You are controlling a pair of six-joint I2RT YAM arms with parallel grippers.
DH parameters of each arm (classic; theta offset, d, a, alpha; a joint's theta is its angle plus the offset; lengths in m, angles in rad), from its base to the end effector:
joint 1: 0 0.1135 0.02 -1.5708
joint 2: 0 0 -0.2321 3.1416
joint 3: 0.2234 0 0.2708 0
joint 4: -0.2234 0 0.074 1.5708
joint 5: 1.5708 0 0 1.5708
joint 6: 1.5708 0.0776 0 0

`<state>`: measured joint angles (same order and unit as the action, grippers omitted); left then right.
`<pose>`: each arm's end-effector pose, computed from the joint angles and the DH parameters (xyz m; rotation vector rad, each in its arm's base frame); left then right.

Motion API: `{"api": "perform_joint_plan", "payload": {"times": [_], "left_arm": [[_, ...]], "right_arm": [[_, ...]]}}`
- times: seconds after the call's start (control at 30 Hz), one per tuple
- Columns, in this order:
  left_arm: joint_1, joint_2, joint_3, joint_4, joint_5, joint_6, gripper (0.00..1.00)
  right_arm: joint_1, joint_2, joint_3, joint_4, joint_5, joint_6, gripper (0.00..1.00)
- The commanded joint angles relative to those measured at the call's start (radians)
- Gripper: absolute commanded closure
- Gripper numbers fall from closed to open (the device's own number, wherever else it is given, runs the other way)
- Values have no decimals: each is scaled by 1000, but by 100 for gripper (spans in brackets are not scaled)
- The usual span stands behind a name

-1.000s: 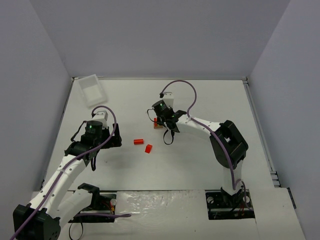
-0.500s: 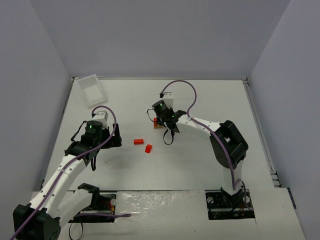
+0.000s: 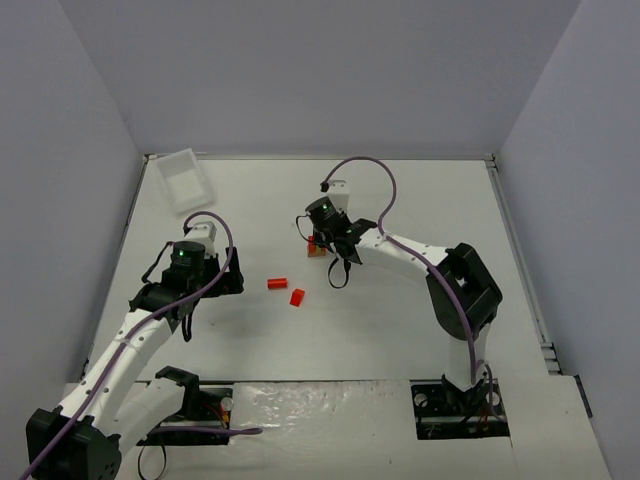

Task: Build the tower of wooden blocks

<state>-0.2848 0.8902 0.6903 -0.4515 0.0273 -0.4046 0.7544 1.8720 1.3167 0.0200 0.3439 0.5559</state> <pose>0.2539 -0.0765 0.2084 -0.1197 2.2498 -0.4058 0.3614 0.3037 0.1719 -0.0014 2.1014 0.4377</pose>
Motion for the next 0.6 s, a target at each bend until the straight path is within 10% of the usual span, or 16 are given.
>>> {"api": "perform_joint_plan", "payload": {"times": [0.0,0.57], "left_arm": [[7,7,11,51,9,9,3],[-15,102,84,112,43,-83,24]], "right_arm": [[10,-86,21,43,35,-2,75],[-108,-242,-73,41,-128,-54,76]]}}
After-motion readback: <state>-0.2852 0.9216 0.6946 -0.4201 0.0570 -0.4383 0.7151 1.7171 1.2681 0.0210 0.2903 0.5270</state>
